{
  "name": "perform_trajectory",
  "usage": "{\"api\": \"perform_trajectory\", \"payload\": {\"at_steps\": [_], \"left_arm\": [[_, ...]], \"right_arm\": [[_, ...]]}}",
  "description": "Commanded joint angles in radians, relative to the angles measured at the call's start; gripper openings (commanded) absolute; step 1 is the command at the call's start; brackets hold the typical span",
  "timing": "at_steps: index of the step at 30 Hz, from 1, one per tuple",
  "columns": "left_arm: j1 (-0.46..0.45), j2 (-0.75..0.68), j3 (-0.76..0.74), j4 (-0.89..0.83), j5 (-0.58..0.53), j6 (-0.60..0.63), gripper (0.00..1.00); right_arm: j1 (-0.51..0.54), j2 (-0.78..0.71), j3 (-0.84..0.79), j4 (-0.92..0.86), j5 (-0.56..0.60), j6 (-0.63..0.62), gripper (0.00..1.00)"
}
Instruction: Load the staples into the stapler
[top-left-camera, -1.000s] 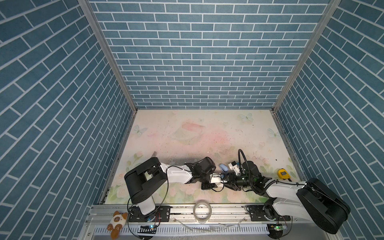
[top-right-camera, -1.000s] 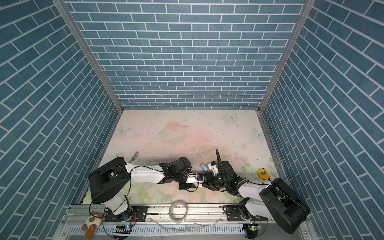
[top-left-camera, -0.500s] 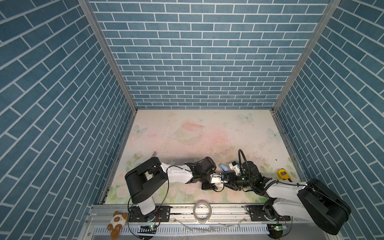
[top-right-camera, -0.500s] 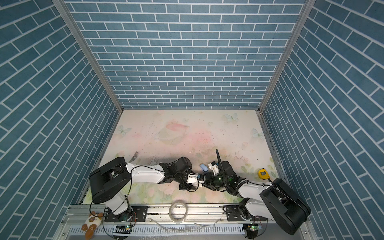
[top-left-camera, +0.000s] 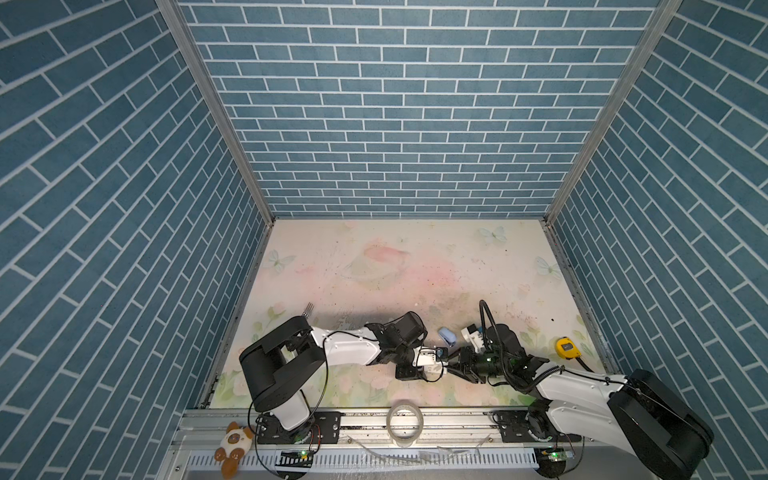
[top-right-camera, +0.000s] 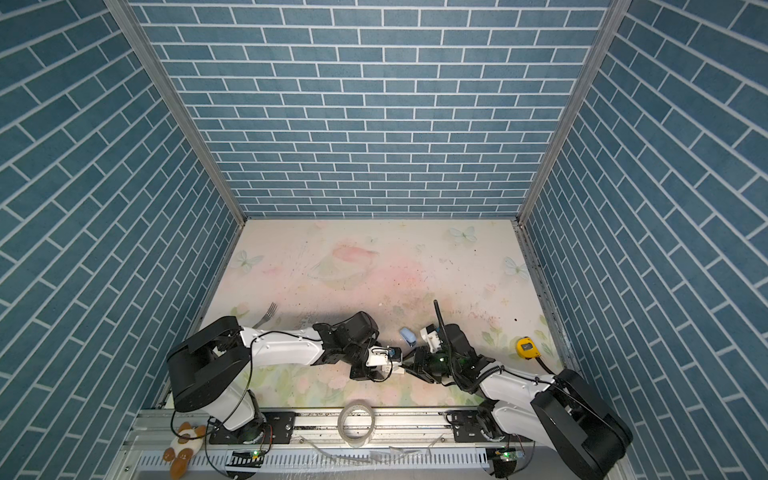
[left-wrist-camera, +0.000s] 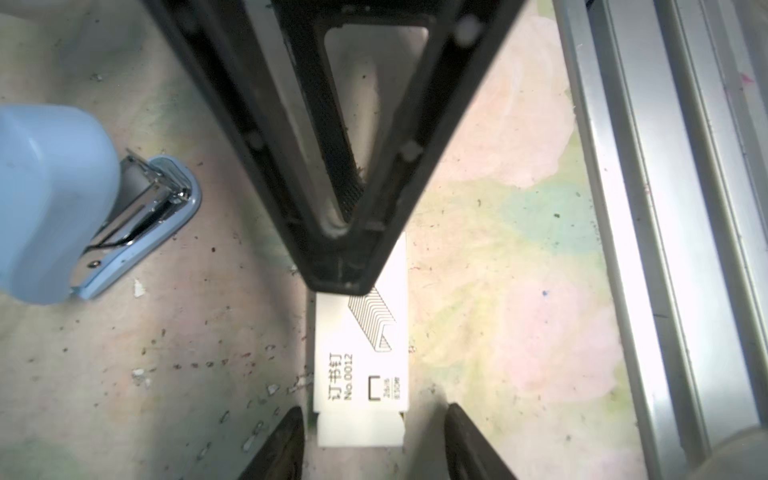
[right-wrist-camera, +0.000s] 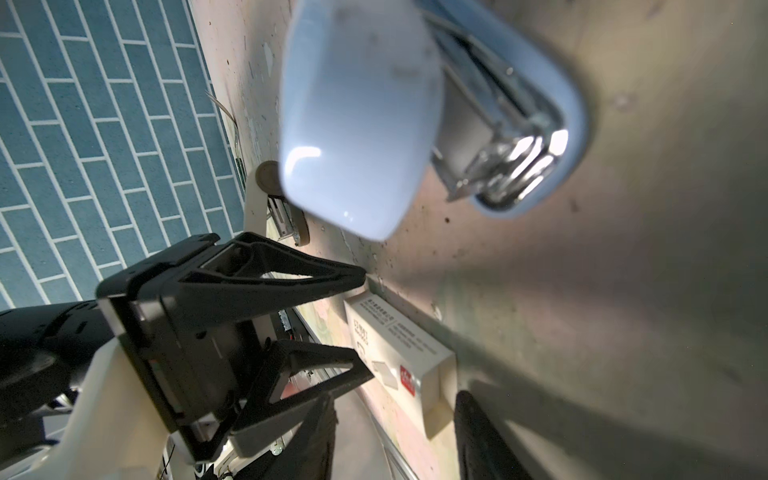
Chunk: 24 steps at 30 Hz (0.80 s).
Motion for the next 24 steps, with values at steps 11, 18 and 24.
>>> {"api": "perform_trajectory", "payload": {"at_steps": [11, 18, 24], "left_arm": [[0.004, 0.007, -0.015, -0.042, 0.004, 0.005, 0.4], [0.004, 0.016, -0.012, -0.037, 0.006, 0.002, 0.41], [0.004, 0.013, -0.021, -0.031, 0.008, -0.001, 0.4]], "right_arm": [[0.004, 0.022, 0.004, -0.006, 0.011, -0.049, 0.36], [0.006, 0.039, 0.01, -0.005, 0.007, -0.058, 0.32], [0.004, 0.043, 0.014, -0.004, 0.011, -0.061, 0.29]]}}
